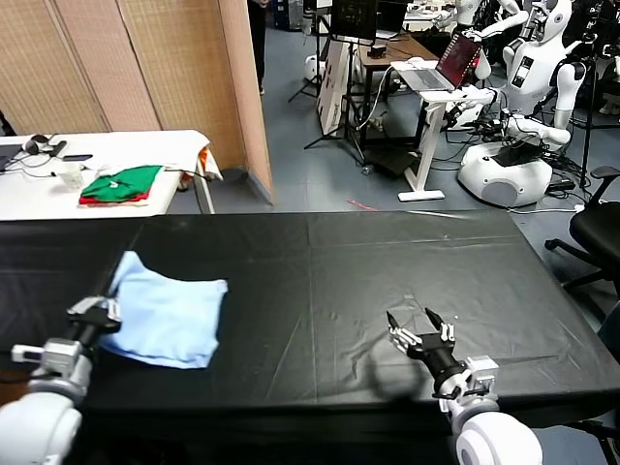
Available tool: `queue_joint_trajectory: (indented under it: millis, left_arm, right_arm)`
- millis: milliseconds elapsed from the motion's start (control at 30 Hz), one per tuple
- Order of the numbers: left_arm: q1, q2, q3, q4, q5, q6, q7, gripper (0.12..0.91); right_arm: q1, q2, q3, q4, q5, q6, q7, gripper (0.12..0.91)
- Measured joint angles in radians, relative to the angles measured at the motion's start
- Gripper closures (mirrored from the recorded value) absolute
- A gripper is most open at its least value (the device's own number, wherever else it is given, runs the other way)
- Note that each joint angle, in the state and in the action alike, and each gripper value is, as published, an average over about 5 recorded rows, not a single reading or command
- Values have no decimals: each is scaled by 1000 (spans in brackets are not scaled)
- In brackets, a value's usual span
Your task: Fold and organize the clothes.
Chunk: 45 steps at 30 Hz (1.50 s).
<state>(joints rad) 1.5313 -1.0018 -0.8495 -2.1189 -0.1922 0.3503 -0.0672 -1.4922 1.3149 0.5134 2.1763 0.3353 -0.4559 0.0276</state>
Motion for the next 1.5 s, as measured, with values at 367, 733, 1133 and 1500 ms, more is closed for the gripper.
queue_joint_trajectory:
  millis: [367,733,1133,1500]
  left_arm:
    - [-54,-151,189,-123,-251,19,-92,864]
    - [-147,-401,526,46,-238,1,-47,864]
    - [-152,-424,598,81,-259,-78,35,320]
    - [-126,-376,536,57,-198,-112,24,124]
  right_arm:
    - [-33,24,-6,3,-43,0,-1,118]
    - [-31,7,-6,30,53,-41,3,118]
    - [51,-24,-112,-26,268,-134,19,118]
    - [170,23,-255,-145,278,-137,19,128]
